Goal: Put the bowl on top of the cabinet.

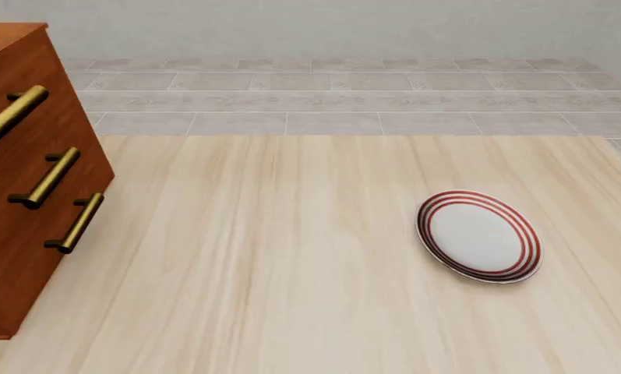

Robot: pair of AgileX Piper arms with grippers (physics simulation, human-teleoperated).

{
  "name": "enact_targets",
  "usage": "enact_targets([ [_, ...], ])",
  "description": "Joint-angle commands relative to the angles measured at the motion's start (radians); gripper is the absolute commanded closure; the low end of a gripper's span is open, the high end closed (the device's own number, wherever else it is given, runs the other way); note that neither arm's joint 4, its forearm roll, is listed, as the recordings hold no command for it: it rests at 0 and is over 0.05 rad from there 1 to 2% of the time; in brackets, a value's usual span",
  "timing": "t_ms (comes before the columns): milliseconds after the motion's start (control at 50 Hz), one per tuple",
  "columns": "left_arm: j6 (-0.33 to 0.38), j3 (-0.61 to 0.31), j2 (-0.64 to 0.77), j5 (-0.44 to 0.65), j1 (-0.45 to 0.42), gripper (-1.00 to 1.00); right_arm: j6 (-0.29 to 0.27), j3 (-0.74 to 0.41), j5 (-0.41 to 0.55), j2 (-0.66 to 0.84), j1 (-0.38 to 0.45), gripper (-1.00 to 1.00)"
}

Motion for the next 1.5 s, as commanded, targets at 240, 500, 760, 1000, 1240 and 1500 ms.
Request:
enact_targets([
  [240,-0.006,0.044,-0.035,-0.013,0.104,1.00,-0.006,0.000,0.006,-0.005,0.010,-1.00],
  [500,0.017,0.109,-0.056,-0.036,0.178,1.00,-0.007,-0.009,0.050,-0.038,0.011,-1.00],
  [760,0.025,0.112,-0.067,-0.029,0.248,1.00,-0.007,-0.010,0.050,-0.033,0.010,-1.00],
  [1000,0.021,0.126,-0.061,-0.045,0.267,1.00,-0.008,-0.006,0.031,-0.017,0.008,-1.00],
  [1240,0.008,0.148,-0.051,-0.068,0.273,1.00,-0.009,0.000,-0.005,0.010,0.005,-1.00],
  [1500,0.038,0.199,-0.039,-0.098,0.299,1.00,-0.008,-0.001,0.009,-0.004,0.004,-1.00],
])
